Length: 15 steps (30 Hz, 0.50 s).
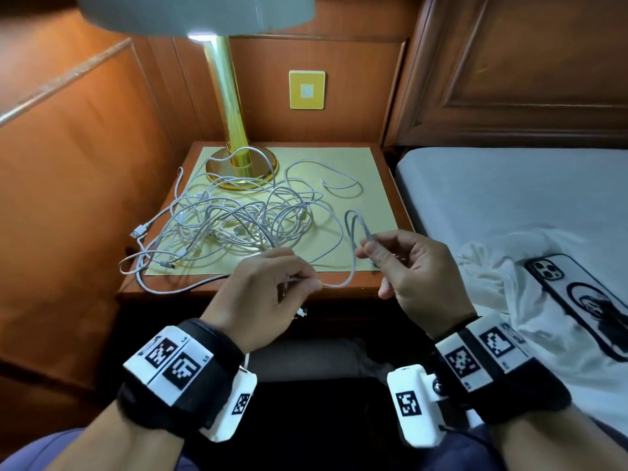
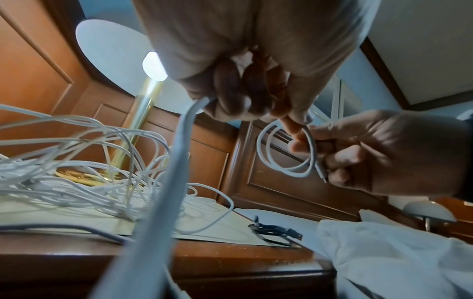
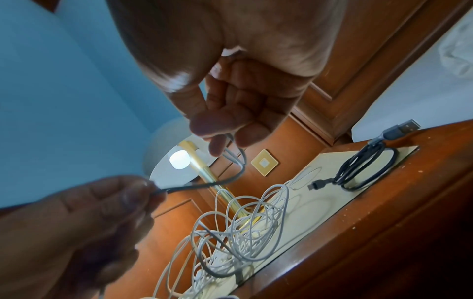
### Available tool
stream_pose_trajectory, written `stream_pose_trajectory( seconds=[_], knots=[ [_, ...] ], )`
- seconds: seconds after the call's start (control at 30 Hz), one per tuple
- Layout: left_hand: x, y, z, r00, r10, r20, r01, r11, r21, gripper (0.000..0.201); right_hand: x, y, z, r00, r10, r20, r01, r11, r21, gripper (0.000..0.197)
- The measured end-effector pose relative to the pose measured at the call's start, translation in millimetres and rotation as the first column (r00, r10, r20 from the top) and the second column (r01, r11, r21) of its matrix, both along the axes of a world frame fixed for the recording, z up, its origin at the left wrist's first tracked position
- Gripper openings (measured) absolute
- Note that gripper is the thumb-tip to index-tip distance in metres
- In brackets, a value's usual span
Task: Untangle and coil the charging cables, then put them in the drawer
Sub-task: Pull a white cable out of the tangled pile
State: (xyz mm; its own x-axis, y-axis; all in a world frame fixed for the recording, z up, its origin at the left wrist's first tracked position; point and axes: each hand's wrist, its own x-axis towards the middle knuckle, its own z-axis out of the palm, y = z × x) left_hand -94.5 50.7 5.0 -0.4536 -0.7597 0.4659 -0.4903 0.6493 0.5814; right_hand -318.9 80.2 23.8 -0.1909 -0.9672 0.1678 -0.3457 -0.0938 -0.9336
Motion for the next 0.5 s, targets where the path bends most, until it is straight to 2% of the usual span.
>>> stream_pose_trajectory(
  seconds=[0.1, 0.2, 0.3, 0.4, 0.5],
  knots=[
    [-4, 3, 2, 0.997, -0.047, -0.056, 0.048, 0.998, 0.027, 0.006, 4, 0, -4, 0.997, 0.052, -0.049, -0.051, 0.999, 0.014, 0.008],
    [-5, 1, 5, 0.993, -0.03, -0.117, 0.033, 0.999, 0.024, 0.006, 8, 1, -8, 0.984, 0.161, -0.073, -0.155, 0.984, 0.084, 0.009],
    [-4, 0, 7, 0.987, 0.02, -0.161, -0.019, 1.0, 0.008, 0.008, 13, 1, -12, 0.967, 0.248, 0.057, -0.254, 0.953, 0.163, 0.011],
    [-3, -1, 4, 0.981, 0.082, -0.177, -0.082, 0.997, 0.005, 0.011, 16, 1, -10, 0.942, 0.274, 0.192, -0.312, 0.928, 0.206, 0.014],
    [-5, -1, -2, 0.973, 0.147, -0.179, -0.124, 0.983, 0.135, 0.017, 19, 1, -8, 0.893, 0.298, 0.338, -0.387, 0.89, 0.239, 0.018]
  ],
)
